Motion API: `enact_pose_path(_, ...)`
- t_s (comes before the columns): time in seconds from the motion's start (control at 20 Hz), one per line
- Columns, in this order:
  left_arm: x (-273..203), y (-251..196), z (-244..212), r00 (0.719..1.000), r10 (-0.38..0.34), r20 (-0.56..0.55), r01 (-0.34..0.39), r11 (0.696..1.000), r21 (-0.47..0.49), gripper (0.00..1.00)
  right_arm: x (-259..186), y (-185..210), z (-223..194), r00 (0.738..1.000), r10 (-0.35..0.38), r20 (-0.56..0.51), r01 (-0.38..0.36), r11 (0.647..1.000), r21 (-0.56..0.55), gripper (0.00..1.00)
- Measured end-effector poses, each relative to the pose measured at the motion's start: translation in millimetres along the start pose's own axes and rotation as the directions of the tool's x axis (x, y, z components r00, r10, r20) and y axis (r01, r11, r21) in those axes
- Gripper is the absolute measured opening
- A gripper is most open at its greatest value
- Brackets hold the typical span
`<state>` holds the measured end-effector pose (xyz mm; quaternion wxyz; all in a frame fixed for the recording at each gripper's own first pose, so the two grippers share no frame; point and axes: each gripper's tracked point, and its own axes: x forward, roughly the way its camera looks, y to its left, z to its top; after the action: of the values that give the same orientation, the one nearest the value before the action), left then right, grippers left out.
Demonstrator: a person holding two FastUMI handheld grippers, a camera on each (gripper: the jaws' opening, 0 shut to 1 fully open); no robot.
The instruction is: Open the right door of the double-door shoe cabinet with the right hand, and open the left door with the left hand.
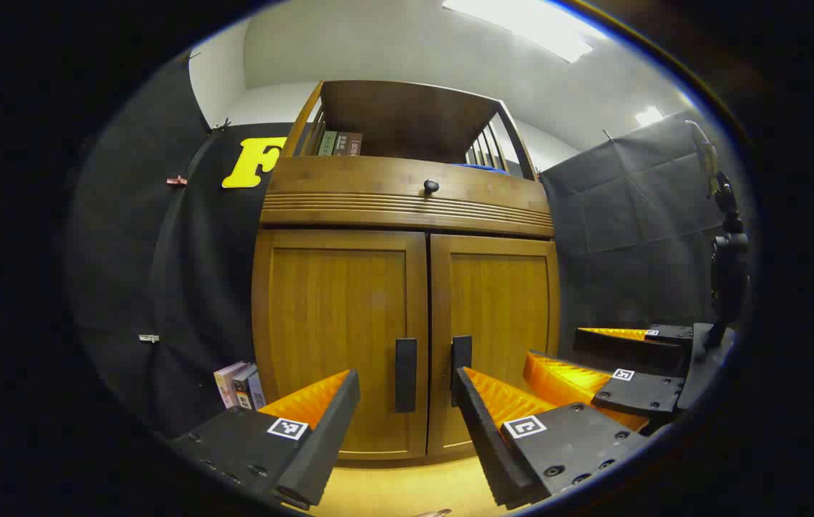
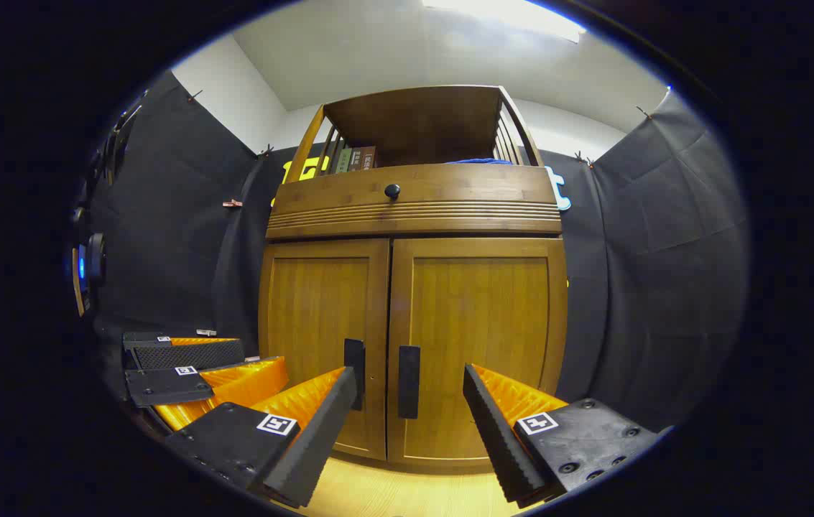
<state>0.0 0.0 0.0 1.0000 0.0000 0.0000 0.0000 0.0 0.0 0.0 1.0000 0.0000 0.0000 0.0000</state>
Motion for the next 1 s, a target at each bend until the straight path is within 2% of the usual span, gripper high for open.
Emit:
enact_pose_path(0.25, -6, 9, 9, 0.999, 0.022, 0.037, -0.021, 1.0, -0.012, 0.84, -3, -2, 0, 1.0, -0.01, -0.003, 0.01, 1.0, -0.006, 0.95)
enact_pose_path(0.5, -6, 13, 5, 0.999, 0.019, 0.026, -0.019, 1.0, -0.011, 0.95, -3, 6, -2, 1.0, 0.007, -0.014, -0.007, 1.0, -0.003, 0.95)
enact_pose_path(0.7, -4, 17, 3, 0.999, 0.032, 0.02, -0.031, 0.999, -0.022, 0.95, -3, 10, -4, 1.0, 0.02, -0.019, -0.02, 1.0, -0.014, 0.96)
enact_pose_path(0.8, -3, 18, 4, 0.999, 0.036, 0.021, -0.036, 0.999, -0.014, 0.92, -3, 8, -2, 1.0, 0.015, -0.017, -0.016, 1.0, -0.018, 0.97)
enact_pose_path(1.0, -3, 15, 5, 0.999, 0.03, 0.026, -0.029, 1.0, -0.009, 0.94, -2, 3, -1, 1.0, 0.002, -0.015, -0.002, 1.0, -0.007, 0.97)
